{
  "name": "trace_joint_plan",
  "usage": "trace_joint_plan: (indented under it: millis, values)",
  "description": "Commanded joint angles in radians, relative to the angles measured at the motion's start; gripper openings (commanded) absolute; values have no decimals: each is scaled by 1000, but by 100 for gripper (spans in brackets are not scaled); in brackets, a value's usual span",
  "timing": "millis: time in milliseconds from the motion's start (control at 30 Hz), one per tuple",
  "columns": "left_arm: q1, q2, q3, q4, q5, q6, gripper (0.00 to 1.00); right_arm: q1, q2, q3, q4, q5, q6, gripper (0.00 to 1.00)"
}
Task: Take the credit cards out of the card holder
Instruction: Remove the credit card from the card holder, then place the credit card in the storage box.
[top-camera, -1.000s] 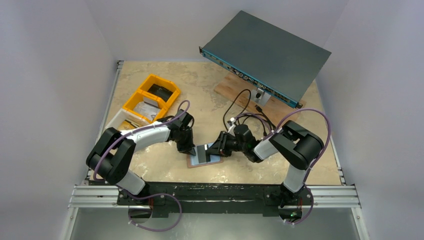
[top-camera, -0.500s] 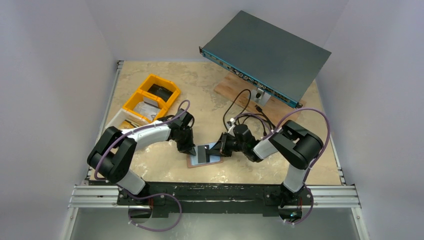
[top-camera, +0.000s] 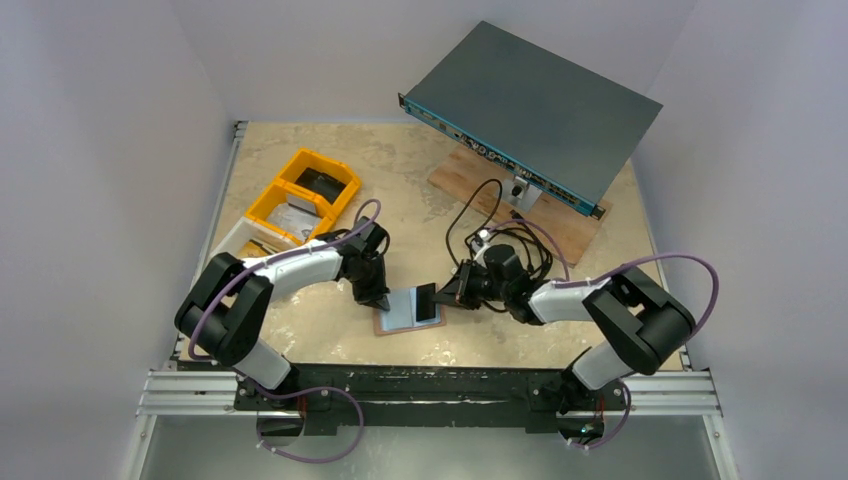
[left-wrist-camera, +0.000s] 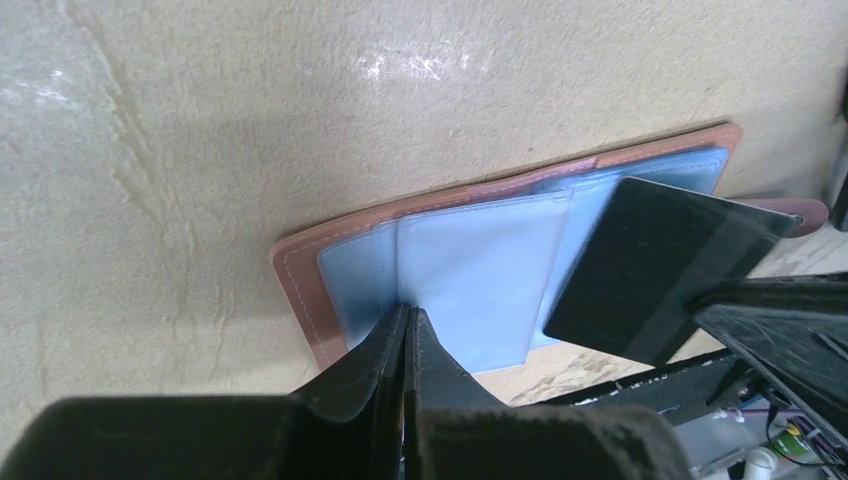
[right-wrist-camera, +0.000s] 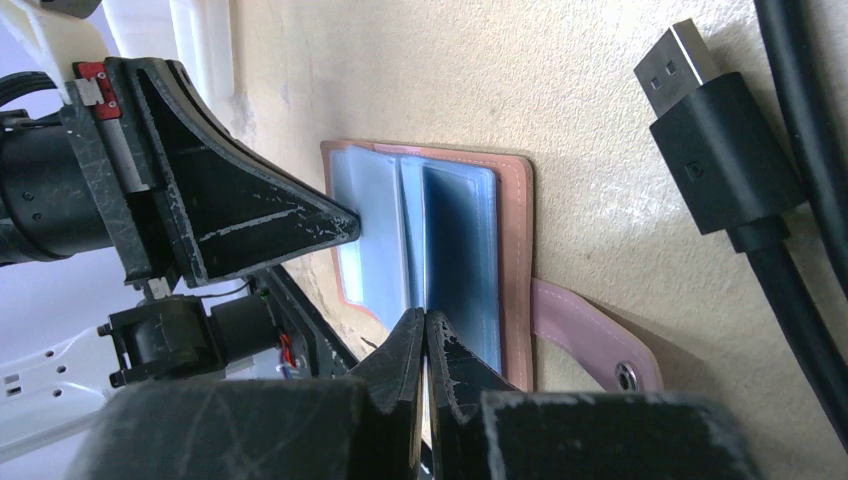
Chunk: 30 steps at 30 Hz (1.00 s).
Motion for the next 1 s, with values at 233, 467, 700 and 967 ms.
trace_joint_plan:
  millis: [233,467,700,967]
  values:
    - [2,-41,79,-110,-101,38,0,-16,-145,13,-141,32,-66,0]
    - [2,-130,161,-154,-68,57,8,-18,-203,53,-198,26,-75,0]
    - [3,-227,207,-209,-62,72,48,-18,-248,85,-237,16,-73,0]
    - [39,-346,211,-211,13,86,67,-17,-306,147,-294,2,-76,0]
